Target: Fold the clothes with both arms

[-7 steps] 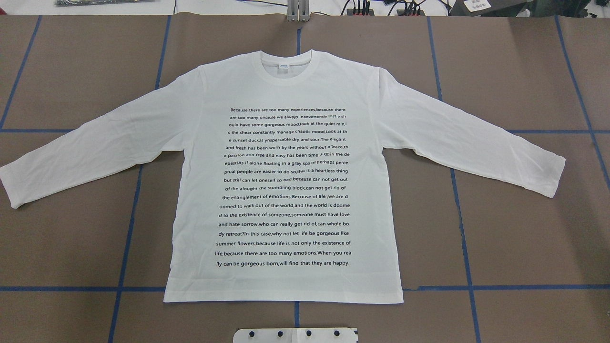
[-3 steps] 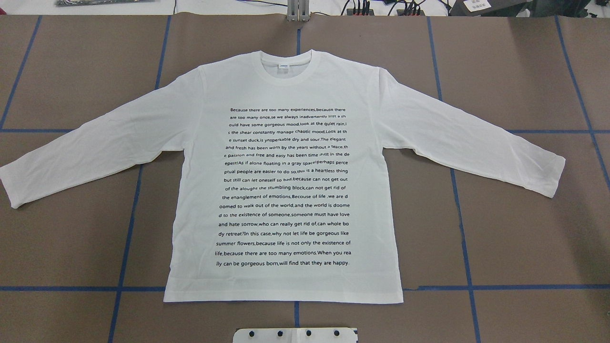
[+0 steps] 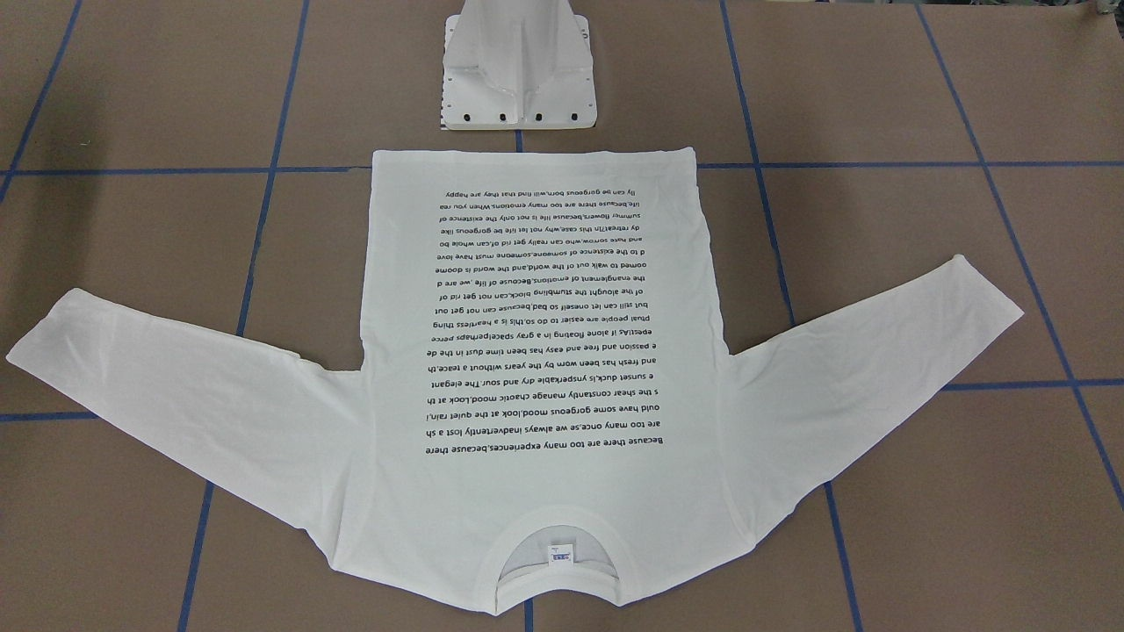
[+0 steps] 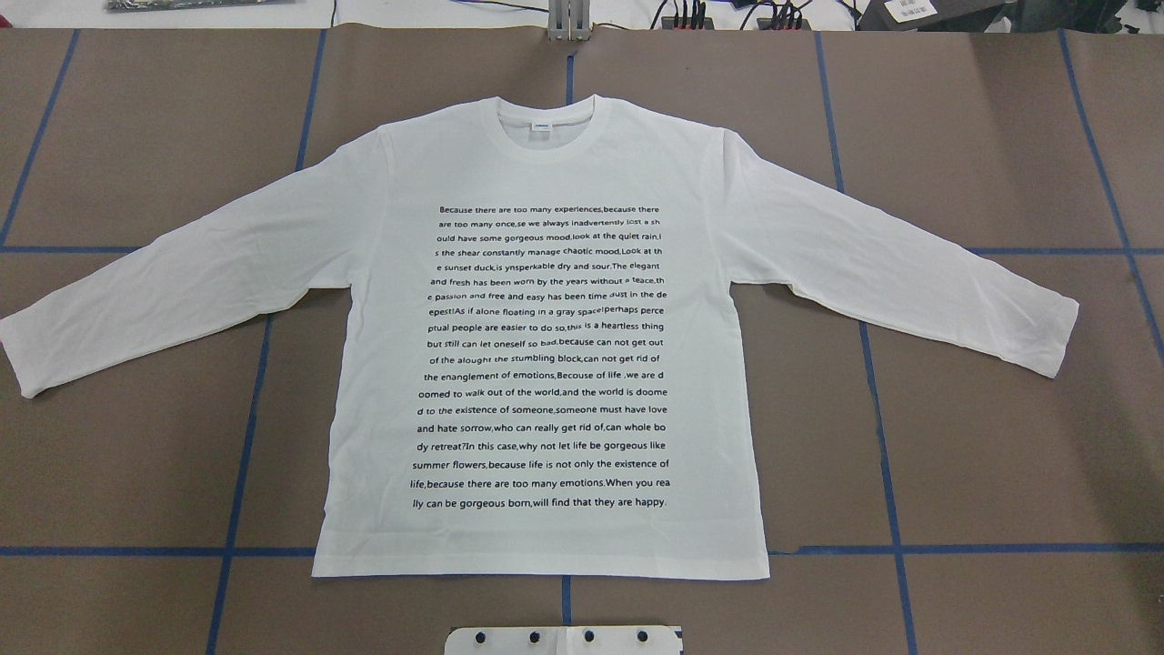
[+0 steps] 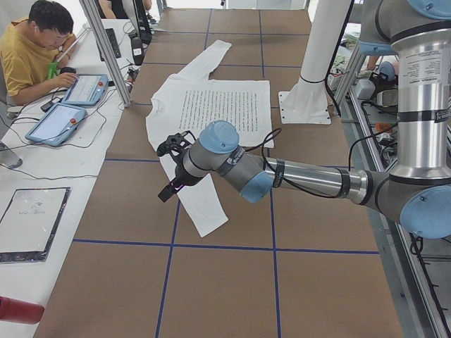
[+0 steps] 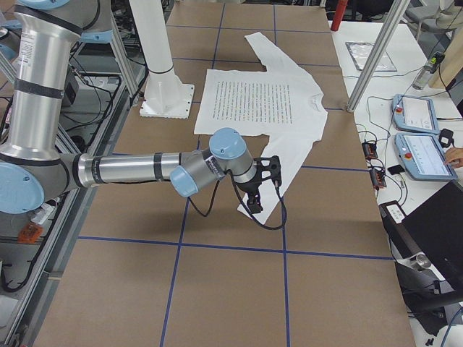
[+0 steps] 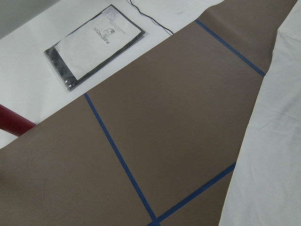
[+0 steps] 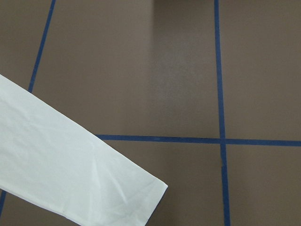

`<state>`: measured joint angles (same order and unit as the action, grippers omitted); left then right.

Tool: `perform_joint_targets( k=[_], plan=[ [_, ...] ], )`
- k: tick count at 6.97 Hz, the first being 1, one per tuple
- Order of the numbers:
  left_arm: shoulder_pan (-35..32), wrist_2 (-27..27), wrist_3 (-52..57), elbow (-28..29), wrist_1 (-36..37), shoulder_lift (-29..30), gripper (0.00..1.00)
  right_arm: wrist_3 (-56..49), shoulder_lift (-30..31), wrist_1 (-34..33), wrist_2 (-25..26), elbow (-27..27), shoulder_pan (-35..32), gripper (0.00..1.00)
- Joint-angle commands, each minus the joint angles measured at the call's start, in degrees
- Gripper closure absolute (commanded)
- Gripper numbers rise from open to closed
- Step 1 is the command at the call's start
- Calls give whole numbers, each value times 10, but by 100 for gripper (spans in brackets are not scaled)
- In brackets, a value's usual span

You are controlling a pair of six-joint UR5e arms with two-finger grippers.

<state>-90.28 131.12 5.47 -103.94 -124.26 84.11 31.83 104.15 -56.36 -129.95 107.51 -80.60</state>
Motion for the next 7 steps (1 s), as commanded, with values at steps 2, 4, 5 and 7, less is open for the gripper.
perform_joint_targets(
  k=[2,4,5,7],
  plan=[
    [-1,0,1,-1,-2,-5,0,241,18,151,172,-33,201,0],
    [-1,1,1,-1,-2,-5,0,279,11,178,244,-81,261,6],
    [-1,0,-1,-2,-2,-5,0,283,9,203,247,-110,267,8],
    [-1,1,-1,-3,-2,-5,0,303,5,222,247,-132,288,15]
  ],
)
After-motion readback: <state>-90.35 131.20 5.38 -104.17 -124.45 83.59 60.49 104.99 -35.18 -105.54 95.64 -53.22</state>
